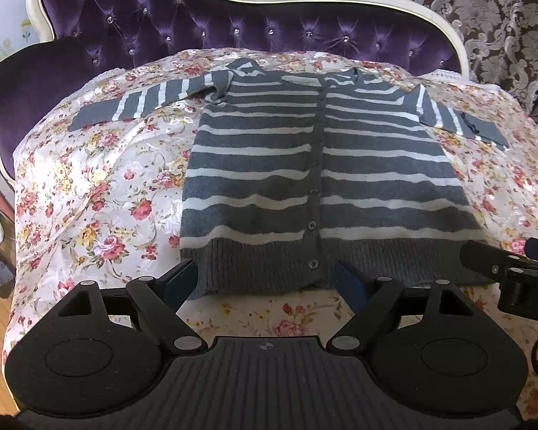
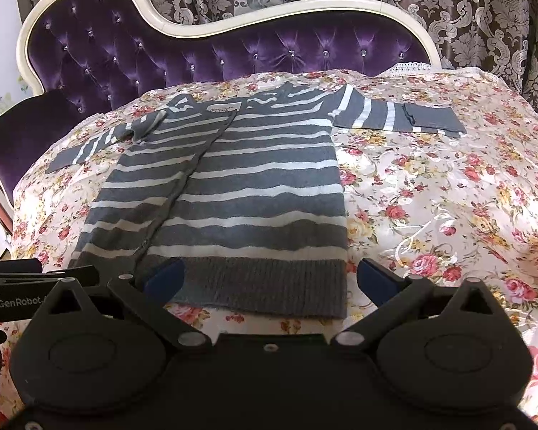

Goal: Fold small clothes

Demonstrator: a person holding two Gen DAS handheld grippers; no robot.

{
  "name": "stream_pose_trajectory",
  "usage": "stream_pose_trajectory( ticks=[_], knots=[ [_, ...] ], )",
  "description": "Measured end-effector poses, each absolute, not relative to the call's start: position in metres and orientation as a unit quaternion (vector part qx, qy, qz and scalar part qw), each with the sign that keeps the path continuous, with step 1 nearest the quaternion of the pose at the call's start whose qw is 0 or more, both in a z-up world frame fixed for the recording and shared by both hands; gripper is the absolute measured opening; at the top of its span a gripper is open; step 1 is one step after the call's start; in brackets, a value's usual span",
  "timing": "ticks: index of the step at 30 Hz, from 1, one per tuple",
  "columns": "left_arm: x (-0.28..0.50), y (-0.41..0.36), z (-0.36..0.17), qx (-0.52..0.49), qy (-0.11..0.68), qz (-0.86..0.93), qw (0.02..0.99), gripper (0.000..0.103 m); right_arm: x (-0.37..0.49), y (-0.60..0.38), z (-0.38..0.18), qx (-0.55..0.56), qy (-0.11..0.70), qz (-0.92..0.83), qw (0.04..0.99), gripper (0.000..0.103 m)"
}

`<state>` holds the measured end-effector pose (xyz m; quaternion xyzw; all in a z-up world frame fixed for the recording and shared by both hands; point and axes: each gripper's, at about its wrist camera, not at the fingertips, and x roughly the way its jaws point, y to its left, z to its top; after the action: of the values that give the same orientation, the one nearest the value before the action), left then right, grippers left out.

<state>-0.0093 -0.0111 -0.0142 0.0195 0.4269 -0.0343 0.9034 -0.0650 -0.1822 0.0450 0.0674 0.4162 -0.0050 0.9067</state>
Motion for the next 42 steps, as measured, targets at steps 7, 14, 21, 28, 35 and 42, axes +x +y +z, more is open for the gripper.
stream_pose_trajectory(
  ticks=[7, 14, 21, 28, 35, 42],
  knots=[
    [-0.010, -0.010, -0.016, 0.019, 0.429, -0.035, 0.903, 0.082, -0.065, -0.182, 0.044, 0.071, 0.419, -0.003, 0.905, 0.102],
    [-0.009, -0.009, -0.018, 0.018, 0.430, -0.036, 0.902, 0.082, -0.062, -0.181, 0.041, 0.072, 0.424, 0.002, 0.903, 0.102],
    [-0.005, -0.006, -0.020, 0.019, 0.433, -0.035, 0.901, 0.082, -0.059, -0.182, 0.039, 0.075, 0.433, 0.006, 0.898, 0.102],
    [-0.003, -0.005, -0.020, 0.024, 0.431, -0.035, 0.901, 0.082, -0.058, -0.182, 0.039, 0.076, 0.430, 0.009, 0.900, 0.102],
    [-0.001, -0.006, -0.023, 0.028, 0.434, -0.038, 0.900, 0.082, -0.052, -0.182, 0.035, 0.075, 0.444, 0.014, 0.893, 0.102],
    [0.001, -0.008, -0.025, 0.030, 0.438, -0.040, 0.898, 0.082, -0.049, -0.184, 0.030, 0.079, 0.452, 0.013, 0.888, 0.102]
  ],
)
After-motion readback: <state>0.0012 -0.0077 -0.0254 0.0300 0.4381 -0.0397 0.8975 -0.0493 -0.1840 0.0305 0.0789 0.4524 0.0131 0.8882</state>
